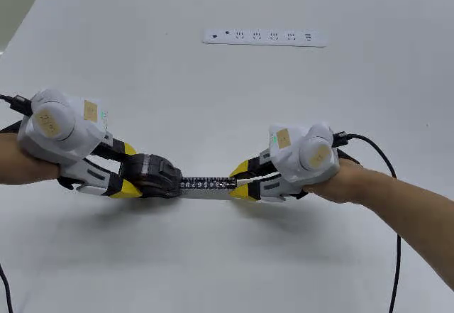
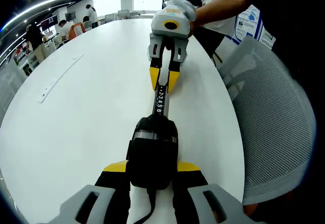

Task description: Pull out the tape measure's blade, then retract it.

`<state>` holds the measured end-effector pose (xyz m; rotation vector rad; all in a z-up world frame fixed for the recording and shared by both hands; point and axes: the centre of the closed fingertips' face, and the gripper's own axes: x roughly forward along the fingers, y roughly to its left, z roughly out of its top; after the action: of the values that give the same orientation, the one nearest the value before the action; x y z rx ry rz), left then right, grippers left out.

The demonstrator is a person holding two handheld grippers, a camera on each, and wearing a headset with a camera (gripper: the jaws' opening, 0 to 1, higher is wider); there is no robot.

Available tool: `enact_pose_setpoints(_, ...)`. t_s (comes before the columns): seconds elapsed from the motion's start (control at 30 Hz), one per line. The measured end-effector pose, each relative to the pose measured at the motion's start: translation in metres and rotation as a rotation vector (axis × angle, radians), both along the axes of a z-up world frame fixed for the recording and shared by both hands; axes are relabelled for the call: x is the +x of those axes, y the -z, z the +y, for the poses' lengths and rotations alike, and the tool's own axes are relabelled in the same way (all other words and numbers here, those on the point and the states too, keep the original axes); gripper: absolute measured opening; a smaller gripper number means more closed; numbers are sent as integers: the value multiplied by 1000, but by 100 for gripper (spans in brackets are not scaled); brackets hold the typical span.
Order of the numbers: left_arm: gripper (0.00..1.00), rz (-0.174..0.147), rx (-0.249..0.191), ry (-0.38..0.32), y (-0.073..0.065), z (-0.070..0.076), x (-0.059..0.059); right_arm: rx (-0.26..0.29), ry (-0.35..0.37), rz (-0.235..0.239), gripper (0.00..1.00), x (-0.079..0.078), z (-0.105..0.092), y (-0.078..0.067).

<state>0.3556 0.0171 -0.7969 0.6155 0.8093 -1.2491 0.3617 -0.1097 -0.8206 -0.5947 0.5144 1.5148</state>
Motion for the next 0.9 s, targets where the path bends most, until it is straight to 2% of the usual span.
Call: enact_pose_setpoints(0.9,29,3,-3,1,0,0,0,-29,6,0,11,1,-32,2)
